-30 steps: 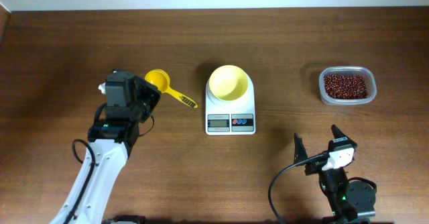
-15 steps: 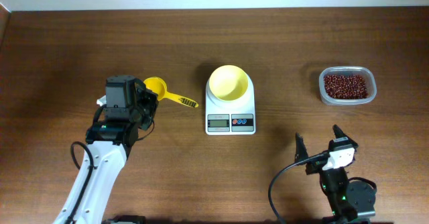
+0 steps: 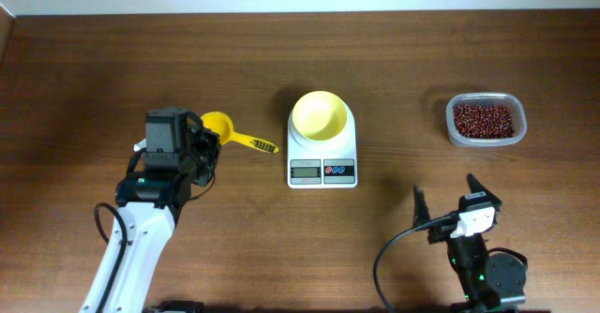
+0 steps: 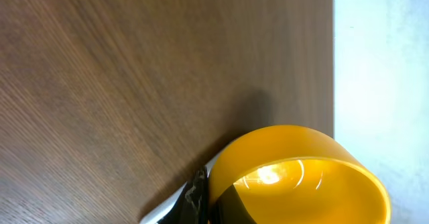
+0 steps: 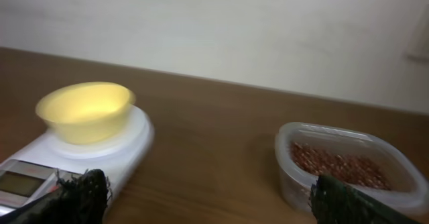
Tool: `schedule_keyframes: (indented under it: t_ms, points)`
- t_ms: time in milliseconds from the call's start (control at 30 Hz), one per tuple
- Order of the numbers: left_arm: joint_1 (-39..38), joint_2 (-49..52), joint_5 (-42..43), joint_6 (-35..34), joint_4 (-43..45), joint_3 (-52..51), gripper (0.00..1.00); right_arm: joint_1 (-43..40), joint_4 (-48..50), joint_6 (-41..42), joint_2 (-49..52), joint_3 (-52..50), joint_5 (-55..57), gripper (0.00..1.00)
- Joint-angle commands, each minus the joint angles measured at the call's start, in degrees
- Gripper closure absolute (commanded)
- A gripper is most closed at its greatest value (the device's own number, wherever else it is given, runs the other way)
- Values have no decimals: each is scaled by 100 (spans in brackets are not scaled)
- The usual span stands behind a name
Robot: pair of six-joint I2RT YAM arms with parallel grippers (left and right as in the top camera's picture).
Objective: Scoop item into bowl and weigh 50g on scale
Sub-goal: 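Close the left gripper on the scoop and lift it, then move the scoop toward the scale and bring the right gripper to it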
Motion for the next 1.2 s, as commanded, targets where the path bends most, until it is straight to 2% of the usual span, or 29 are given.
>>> schedule_keyframes:
  t_ms: [0, 67, 200, 267, 467, 533, 733, 833, 1000, 1167]
  points:
    - [-337, -173, 22, -380, 4, 175, 100, 9, 575, 776, -37, -31, -1541, 1]
    - [-525, -173, -109, -562, 33, 175, 100, 11, 839, 1834, -37, -31, -1725, 1]
    - [-881, -173, -304, -675, 339, 175, 100, 9, 758, 4968, -37, -31, -1759, 1]
    - [-1012, -173, -302, -675, 470, 175, 100, 9, 745, 5812, -37, -31, -1864, 1]
    - [-1126, -173, -302, -675, 479, 175, 100, 9, 1075, 6085, -37, -31, -1117, 1]
    - [-1126, -173, -302, -675, 485, 175, 100, 9, 1257, 5930, -37, -31, -981, 0]
    - [-1252, -173, -302, -675, 490, 175, 100, 13, 1366, 5694, 280, 17, -1458, 0]
    - [-1493, -173, -302, -675, 540, 175, 100, 15, 1421, 5438, 796, 221, -1574, 0]
    - [-1947, -170, -302, -678, 922, 175, 100, 15, 1880, 4730, 2210, 791, -2216, 0]
    - [-2118, -170, -295, -675, 1027, 175, 100, 15, 3187, 4463, 3670, 1086, -3117, 0]
